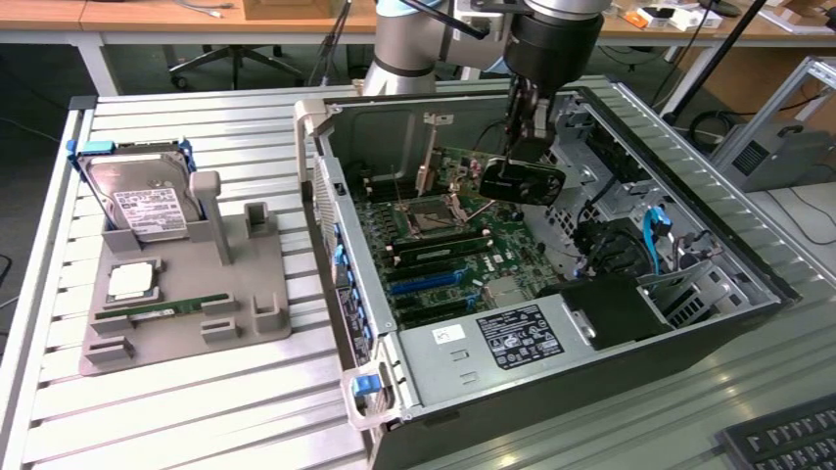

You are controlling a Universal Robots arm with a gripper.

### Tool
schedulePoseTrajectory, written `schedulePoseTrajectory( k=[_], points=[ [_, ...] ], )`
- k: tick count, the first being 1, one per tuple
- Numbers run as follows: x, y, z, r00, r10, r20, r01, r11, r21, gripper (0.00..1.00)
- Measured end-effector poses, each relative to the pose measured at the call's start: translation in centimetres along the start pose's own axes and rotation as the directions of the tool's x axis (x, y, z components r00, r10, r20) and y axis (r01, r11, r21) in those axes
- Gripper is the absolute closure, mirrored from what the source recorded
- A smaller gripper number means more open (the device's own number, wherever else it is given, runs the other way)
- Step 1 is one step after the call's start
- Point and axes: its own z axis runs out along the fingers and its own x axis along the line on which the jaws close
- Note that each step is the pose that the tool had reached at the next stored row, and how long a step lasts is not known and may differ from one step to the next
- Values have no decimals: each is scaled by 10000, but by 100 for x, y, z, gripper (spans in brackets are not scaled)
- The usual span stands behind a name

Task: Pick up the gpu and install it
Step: 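Insert the gpu into the slot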

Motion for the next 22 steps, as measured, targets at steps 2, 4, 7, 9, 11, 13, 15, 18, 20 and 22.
schedulePoseTrajectory(
  k=[2,4,7,9,11,13,15,18,20,22],
  points=[
    [0,0,0,10000,-15,-1,15,10000,1,73],
    [0,0,0,10000,-38,-6,38,10000,4,73],
    [0,0,0,10000,-88,-8,88,10000,6,73],
    [0,0,0,9999,-115,-7,115,9999,7,73],
    [0,0,0,9999,-152,-7,152,9999,8,73],
    [0,0,0,9998,-188,-8,188,9998,9,73],
    [0,0,0,9998,-212,-8,212,9998,10,73],
    [0,0,0,9997,-250,-6,250,9997,11,73],
    [0,0,0,9996,-282,-6,282,9996,12,73],
    [0,0,1,9995,-312,-4,312,9995,12,73]
  ],
)
